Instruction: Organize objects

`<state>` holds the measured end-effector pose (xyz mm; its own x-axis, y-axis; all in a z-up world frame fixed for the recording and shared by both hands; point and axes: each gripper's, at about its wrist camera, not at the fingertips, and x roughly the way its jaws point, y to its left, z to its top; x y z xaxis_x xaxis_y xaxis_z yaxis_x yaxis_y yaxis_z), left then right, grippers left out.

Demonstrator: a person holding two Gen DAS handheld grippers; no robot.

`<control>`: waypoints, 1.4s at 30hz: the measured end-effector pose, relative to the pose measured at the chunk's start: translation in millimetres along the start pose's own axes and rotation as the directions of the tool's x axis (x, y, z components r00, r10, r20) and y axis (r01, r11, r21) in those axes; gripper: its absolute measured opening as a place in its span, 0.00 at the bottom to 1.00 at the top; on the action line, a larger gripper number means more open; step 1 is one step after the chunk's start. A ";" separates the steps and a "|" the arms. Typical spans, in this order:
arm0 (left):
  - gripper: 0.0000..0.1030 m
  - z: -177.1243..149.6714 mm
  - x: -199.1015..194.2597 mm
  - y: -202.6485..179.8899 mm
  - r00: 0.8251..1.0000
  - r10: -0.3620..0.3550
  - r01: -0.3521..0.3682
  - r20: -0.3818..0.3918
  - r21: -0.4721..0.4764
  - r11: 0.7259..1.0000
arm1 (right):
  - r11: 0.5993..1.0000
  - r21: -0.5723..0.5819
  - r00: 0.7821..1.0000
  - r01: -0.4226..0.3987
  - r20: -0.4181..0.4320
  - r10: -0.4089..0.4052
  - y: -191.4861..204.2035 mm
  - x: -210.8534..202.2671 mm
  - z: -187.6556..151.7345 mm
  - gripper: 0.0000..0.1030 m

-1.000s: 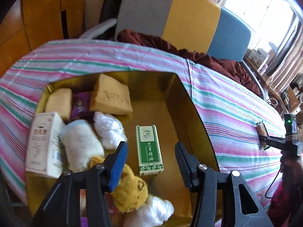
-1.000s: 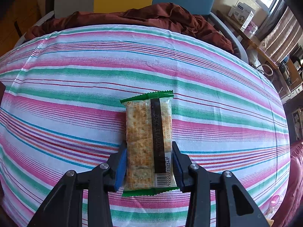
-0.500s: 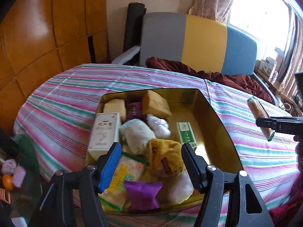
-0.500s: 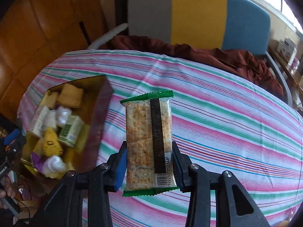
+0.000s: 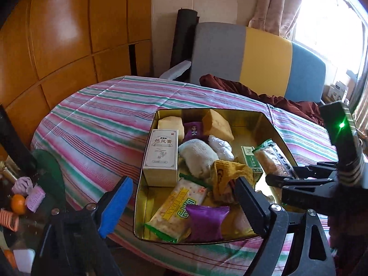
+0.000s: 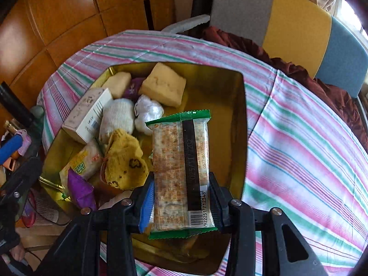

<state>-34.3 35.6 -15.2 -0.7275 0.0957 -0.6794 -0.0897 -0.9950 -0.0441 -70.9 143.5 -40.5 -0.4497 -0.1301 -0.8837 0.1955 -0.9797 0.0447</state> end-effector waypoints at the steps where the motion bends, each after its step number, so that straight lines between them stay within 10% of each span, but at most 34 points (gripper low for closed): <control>1: 0.90 -0.8 0.5 1.1 1.000 0.000 0.000 -0.001 -0.003 1.000 | 1.000 -0.003 1.000 0.012 -0.007 -0.012 2.6 4.0 -0.7 0.41; 17: 1.00 -5.3 3.1 2.7 0.999 0.032 -0.032 -0.006 -0.016 0.999 | 0.998 0.019 0.998 0.060 -0.032 -0.060 0.2 16.0 -22.8 0.52; 23: 1.00 -7.3 -2.3 1.6 0.999 0.044 -0.044 0.002 -0.026 0.999 | 0.996 0.035 0.996 0.077 0.033 -0.078 -0.1 -3.3 -26.5 0.73; 42: 1.00 -20.5 -37.3 0.7 0.999 0.019 -0.017 0.039 -0.052 0.998 | 0.982 0.113 0.946 0.151 0.272 -0.176 21.9 -75.6 -74.6 0.76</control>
<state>6.7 30.7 -4.9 -0.7552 0.0780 -0.6508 -0.0418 -0.9966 -0.0709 32.4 143.3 -7.4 -0.6966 0.0081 -0.7174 0.0261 -0.9990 -0.0366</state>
